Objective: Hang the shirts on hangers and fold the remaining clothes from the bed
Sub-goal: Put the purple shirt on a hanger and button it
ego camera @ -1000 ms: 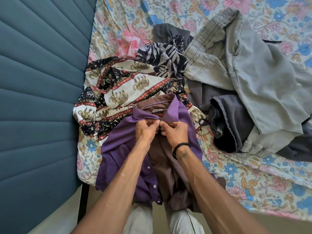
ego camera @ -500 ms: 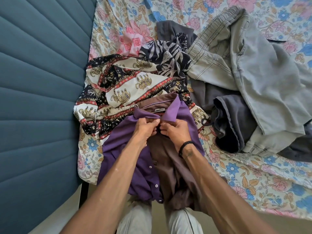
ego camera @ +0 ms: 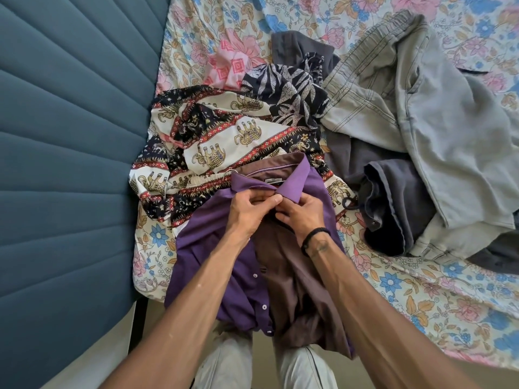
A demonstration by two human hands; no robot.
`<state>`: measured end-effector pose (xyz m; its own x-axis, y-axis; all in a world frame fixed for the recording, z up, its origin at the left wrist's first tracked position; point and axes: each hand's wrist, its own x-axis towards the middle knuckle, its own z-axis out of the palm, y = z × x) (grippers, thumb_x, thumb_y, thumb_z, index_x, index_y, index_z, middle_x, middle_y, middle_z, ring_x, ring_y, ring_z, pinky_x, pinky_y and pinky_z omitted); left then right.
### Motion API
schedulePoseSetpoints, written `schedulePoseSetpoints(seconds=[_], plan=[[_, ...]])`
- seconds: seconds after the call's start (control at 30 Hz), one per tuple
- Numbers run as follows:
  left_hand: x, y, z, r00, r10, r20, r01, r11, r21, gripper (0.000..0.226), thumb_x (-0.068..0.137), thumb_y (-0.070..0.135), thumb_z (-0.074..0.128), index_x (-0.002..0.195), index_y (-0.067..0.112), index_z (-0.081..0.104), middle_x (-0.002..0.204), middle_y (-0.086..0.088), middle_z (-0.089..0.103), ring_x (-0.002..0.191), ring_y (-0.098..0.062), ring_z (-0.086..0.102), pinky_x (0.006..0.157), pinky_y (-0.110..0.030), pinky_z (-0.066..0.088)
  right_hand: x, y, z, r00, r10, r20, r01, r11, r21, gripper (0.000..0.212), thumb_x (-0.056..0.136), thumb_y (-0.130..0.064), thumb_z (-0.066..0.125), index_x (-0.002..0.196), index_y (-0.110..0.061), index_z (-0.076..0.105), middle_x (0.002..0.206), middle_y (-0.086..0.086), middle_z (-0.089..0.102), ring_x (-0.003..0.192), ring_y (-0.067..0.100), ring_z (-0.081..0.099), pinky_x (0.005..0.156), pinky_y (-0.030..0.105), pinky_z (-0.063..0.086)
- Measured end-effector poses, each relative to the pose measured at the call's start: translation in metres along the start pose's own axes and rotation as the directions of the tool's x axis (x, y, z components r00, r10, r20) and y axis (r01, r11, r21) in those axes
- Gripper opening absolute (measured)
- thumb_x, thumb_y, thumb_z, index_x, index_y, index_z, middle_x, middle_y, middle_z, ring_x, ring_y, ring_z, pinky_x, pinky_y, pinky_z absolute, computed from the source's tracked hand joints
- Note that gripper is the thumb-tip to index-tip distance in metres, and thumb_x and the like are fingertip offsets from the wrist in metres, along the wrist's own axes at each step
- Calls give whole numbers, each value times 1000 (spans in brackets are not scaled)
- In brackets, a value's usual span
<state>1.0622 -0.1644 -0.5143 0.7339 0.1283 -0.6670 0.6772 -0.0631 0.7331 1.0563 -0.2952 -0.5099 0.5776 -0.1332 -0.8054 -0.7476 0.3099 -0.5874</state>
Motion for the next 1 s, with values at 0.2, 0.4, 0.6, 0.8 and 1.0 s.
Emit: schedulePoseSetpoints(seconds=[0.2,0.4,0.6,0.8,1.0], plan=[[0,-3,4,996,73,-44,-68,992,107,5,93,18,73,89,19,76,81,2,76,62,-3,67,74,-33,58,-6,-1,1,1000,0,-3,0,1000,16,9,93,-2,73,91,-9,75,72,2,71,63,10,64,64,23,58],[-22,-19,14,854,511,-100,-333,685,648,41,103,34,41,105,4,68,101,-18,70,93,-40,66,81,-43,45,-16,10,8,999,5,38,-9,993,118,9,96,2,66,93,-4,73,70,1,68,62,12,56,63,24,52],[-25,-7,4,826,558,-80,-307,565,766,23,102,32,54,96,13,65,94,-10,68,89,-35,65,70,-45,50,-11,-6,-6,982,179,60,-183,980,76,17,97,5,58,88,-5,69,67,5,65,55,13,58,59,25,51],[-14,-16,-75,804,533,-265,-173,636,752,19,99,34,61,114,23,61,115,-3,60,106,-21,51,88,-40,45,-12,-50,-10,610,-791,-35,503,422,-754,12,92,-5,64,101,-10,69,98,4,65,86,17,58,79,28,46],[12,-27,-139,965,223,139,-228,448,865,57,86,55,73,126,20,54,117,-5,63,106,-24,60,95,-42,50,41,-56,38,766,-229,600,509,-355,-784,15,93,-21,67,104,-16,76,127,9,61,118,34,52,97,52,44]])
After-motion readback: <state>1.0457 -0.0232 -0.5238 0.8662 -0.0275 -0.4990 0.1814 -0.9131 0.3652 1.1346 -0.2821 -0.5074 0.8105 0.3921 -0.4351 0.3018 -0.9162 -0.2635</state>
